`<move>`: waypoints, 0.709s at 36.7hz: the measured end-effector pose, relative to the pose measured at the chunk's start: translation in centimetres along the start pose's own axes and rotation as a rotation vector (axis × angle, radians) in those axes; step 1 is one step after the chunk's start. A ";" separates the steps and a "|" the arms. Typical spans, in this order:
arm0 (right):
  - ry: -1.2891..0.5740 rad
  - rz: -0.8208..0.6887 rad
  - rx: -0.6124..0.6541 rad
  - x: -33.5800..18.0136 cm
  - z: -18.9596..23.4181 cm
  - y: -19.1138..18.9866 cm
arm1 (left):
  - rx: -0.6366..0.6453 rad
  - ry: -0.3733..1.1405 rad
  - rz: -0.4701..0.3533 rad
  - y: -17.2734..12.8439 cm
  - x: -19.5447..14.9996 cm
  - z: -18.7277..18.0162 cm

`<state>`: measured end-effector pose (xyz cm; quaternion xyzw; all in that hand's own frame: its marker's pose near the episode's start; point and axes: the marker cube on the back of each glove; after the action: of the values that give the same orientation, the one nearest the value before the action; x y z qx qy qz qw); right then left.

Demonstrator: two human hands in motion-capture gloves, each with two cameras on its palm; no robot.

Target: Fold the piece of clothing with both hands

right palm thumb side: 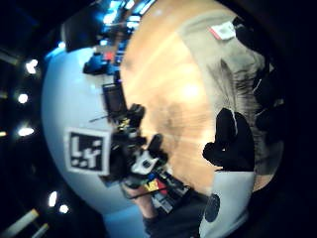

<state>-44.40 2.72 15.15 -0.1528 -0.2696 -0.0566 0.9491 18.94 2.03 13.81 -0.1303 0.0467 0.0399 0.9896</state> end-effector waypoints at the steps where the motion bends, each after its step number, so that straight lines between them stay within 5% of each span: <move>1: -0.013 -0.004 0.020 0.2 -0.8 0.0 | -0.003 0.001 0.006 0.1 0.2 0.0; 5: -0.035 -0.050 0.112 1.3 -4.5 0.4 | -0.043 0.004 0.061 0.8 1.2 0.1; 10: -0.080 -0.282 0.223 2.5 -9.0 -1.4 | -0.040 0.009 0.083 0.9 2.4 0.0; 14: 0.082 -0.154 0.214 6.3 -10.5 -5.1 | 0.000 0.013 0.092 0.8 3.3 -0.4; 26: 0.197 -0.078 0.280 10.3 -11.9 -5.9 | 0.023 -0.041 0.110 0.5 4.5 -0.7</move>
<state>-30.91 -6.95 12.55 -0.0024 -0.1862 -0.0702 0.9800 23.29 2.58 12.53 -0.1152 0.0337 0.0965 0.9881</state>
